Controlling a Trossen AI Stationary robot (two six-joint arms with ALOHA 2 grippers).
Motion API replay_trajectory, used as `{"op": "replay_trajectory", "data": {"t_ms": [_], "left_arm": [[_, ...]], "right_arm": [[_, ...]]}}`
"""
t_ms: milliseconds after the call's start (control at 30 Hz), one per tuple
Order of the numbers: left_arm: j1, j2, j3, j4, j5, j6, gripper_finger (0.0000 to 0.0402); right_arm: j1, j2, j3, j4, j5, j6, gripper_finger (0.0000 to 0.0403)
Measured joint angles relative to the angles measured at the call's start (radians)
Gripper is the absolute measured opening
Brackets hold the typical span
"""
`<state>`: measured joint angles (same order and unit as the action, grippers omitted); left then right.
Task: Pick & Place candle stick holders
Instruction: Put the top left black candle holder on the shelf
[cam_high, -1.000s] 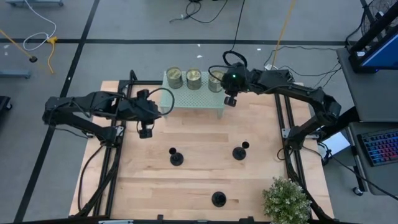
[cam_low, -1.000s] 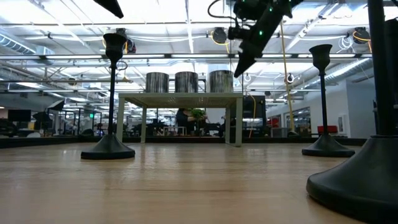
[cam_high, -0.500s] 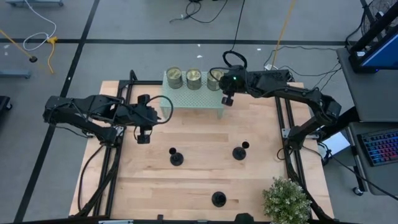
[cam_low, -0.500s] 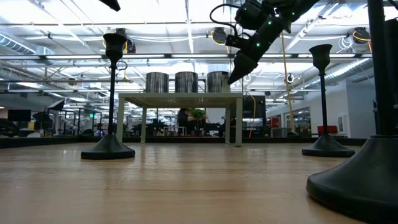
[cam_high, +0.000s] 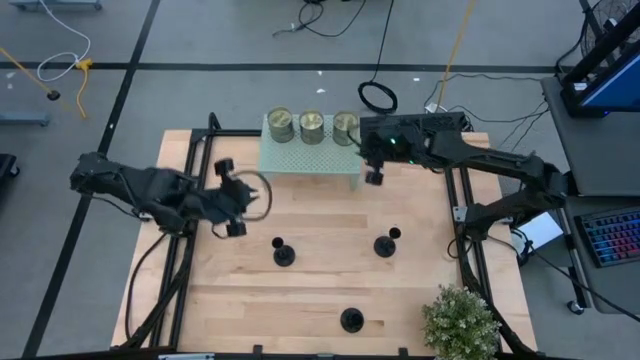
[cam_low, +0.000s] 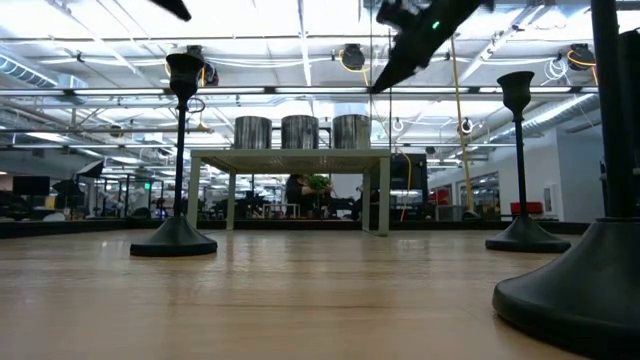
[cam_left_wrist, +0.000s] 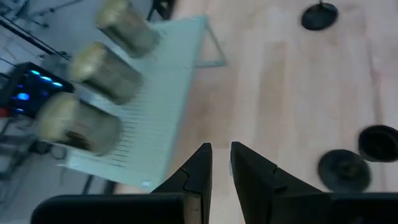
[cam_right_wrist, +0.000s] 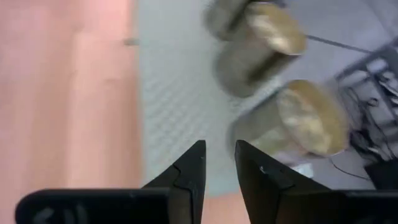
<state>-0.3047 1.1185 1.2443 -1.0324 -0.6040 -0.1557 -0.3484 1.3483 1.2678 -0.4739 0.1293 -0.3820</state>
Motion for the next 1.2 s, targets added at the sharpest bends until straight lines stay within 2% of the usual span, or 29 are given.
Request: {"op": "replay_trajectory", "data": {"t_ms": [133,233,400,500,700,833,933,1067,1200], "left_arm": [[-0.07,-0.008,-0.184,0.133,0.027,-0.064,0.0067],[-0.121,-0.008,-0.315,0.276,0.033,-0.132,0.0067],[-0.187,-0.006,-0.513,0.517,0.113,-0.207,0.0067],[-0.202,-0.006,-0.586,0.579,0.115,-0.274,0.0068],[-0.189,-0.006,-0.674,0.677,0.118,-0.337,0.0068],[-0.18,-0.006,-0.699,0.723,0.193,-0.332,0.0075],[-0.179,-0.006,-0.711,0.758,0.216,-0.309,0.0102],[-0.175,-0.006,-0.712,0.768,0.216,-0.283,0.0157],[-0.169,0.04,-0.713,0.86,0.227,-0.274,0.0205]], "right_arm": [[0.107,-0.056,-0.002,-0.097,0.0,-0.05,0.0078],[0.184,-0.091,-0.03,-0.073,-0.003,-0.024,0.009],[0.27,-0.135,-0.116,-0.006,0.0,0.024,0.0138],[0.304,-0.153,-0.184,0.088,0.001,0.03,0.0169],[0.342,-0.16,-0.299,0.269,0.001,0.022,0.0208],[0.352,-0.159,-0.346,0.339,0.001,0.022,0.0221],[0.358,-0.16,-0.353,0.344,0.001,0.027,0.0226],[0.358,-0.16,-0.354,0.345,0.001,0.052,0.0226],[0.357,-0.16,-0.354,0.346,0.001,0.056,0.0226]]}}
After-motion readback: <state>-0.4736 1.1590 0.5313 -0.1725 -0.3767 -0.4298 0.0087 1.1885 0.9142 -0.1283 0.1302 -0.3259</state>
